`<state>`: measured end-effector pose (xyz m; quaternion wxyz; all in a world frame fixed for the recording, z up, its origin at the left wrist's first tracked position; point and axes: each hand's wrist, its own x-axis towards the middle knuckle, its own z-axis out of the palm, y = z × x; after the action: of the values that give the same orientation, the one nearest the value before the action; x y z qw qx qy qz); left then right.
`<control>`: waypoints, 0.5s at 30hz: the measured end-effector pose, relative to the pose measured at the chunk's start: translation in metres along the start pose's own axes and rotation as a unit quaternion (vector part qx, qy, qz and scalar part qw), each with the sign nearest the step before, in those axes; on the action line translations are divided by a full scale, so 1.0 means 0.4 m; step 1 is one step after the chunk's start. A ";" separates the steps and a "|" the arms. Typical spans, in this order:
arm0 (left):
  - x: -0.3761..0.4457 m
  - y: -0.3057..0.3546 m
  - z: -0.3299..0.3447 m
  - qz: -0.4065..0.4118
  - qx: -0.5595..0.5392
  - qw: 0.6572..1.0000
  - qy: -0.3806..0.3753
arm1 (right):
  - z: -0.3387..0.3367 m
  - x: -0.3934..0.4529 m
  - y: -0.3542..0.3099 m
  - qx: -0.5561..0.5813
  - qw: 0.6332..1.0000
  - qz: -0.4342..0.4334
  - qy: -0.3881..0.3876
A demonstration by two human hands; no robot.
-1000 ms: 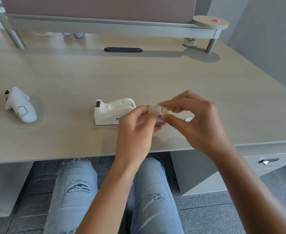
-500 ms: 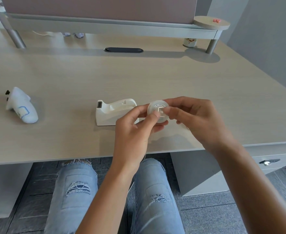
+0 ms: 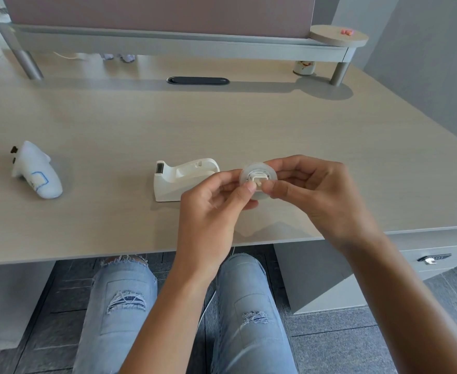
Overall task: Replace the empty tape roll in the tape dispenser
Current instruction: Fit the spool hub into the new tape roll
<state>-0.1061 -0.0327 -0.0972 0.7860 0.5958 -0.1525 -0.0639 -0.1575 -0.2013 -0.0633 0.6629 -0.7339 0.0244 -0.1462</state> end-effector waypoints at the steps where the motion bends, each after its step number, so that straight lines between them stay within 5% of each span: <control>1: 0.000 0.000 0.001 -0.004 -0.003 1.000 0.001 | 0.000 -0.001 0.000 0.001 1.000 0.002 0.002; 15: -0.001 -0.004 0.009 -0.039 0.004 0.999 0.035 | 0.012 -0.001 -0.003 -0.026 0.997 0.058 0.033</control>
<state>-0.1073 -0.0365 -0.0980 0.7857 0.6058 -0.1020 -0.0727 -0.1569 -0.1962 -0.0626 0.6500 -0.7429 0.0922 -0.1308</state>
